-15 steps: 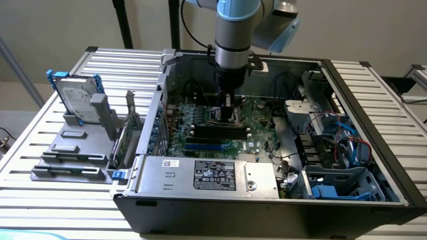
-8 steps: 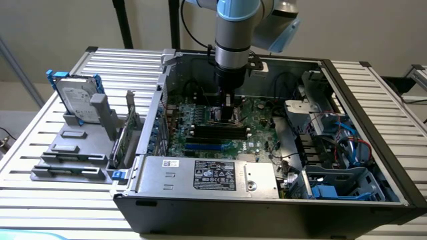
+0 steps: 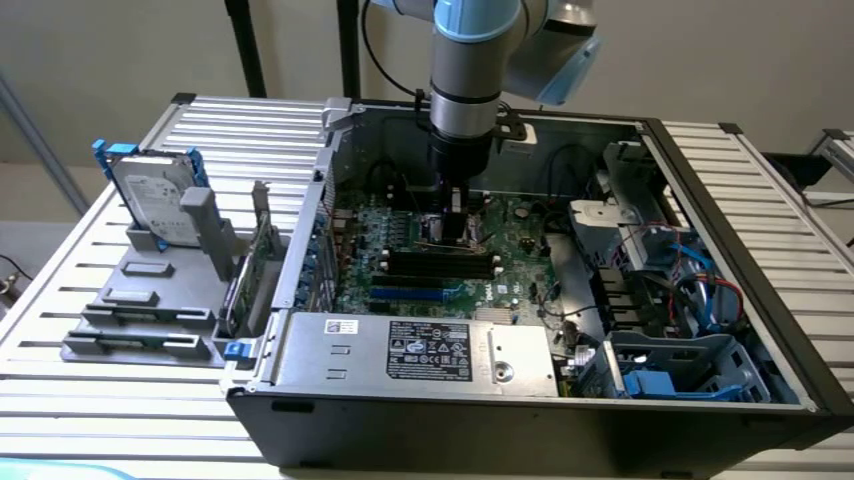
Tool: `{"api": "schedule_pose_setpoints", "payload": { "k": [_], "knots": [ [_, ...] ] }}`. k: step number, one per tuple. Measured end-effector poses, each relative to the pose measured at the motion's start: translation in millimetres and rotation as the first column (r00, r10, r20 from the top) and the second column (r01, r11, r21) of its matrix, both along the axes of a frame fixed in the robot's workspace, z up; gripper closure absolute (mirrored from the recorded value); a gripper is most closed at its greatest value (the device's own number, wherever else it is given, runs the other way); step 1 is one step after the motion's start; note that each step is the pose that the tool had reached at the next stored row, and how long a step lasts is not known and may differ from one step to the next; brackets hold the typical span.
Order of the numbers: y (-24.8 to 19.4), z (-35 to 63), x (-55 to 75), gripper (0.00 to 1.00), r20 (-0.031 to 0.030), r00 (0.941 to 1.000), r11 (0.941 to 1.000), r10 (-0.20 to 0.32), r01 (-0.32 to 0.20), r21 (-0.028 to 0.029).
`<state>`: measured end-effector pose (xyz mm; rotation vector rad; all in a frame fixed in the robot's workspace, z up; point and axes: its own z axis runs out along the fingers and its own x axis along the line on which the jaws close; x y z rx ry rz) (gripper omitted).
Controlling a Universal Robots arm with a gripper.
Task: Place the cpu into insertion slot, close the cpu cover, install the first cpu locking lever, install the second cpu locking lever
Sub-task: 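Place the cpu into insertion slot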
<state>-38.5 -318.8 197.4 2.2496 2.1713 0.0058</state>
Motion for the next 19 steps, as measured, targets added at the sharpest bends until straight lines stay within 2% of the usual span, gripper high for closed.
{"api": "schedule_pose_setpoints", "payload": {
  "k": [7, 15, 19],
  "knots": [
    [1.1, -0.1, -0.1, 0.38, -0.0053, 1.0, 1.0, 0.0, 0.0, 0.0005],
    [2.0, -0.5, -0.1, 0.38, -0.0119, 0.9999, 1.0, 0.0, 0.0, 0.0052],
    [2.1, -0.5, -0.1, 0.38, -0.0147, 0.9999, 1.0, 0.0, 0.0, 0.0052]
  ]
}}
